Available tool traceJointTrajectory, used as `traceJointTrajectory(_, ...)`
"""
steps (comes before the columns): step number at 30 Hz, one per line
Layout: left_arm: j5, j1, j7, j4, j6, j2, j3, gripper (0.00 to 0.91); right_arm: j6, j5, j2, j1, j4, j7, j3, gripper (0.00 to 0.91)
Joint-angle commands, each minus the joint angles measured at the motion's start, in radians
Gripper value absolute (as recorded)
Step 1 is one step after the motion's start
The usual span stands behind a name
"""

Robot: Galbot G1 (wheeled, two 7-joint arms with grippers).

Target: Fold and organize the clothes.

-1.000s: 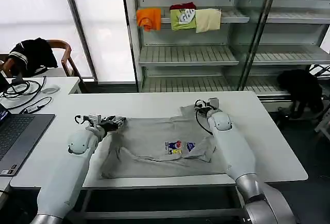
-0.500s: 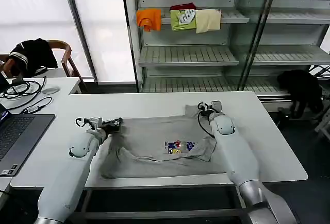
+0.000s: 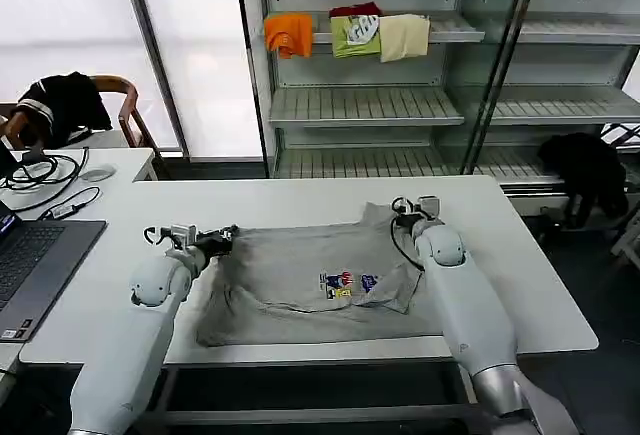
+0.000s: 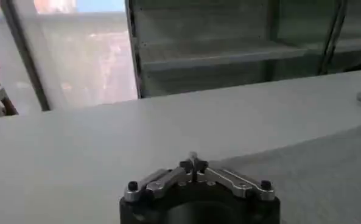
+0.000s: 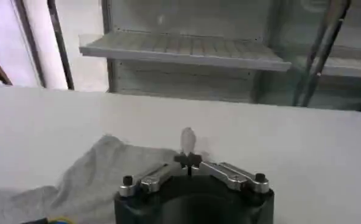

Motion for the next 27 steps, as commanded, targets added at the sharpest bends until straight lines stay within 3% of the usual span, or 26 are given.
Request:
traceJointTrajectory(1, -0.034, 0.028, -0.011, -0.137, -0.011, 0.019, -0.011, 0.020, -0.003, 0.031, -0.009, -0.039, 0.218, 0.012, 0.014, 0.000)
traceJointTrajectory(18, -0.031, 0.239, -0.002, -0.352, -0.007, 0.094, -0.087, 0.020, -0.015, 0.055, -0.076, -0.303, 0.530, 0.069, 0.045, 0.000)
traceJointTrajectory(27, -0.017, 0.346, 0.000, -0.457, -0.001, 0.088, -0.120, 0.020, -0.012, 0.084, -0.107, -0.484, 0.688, 0.103, 0.121, 0.000)
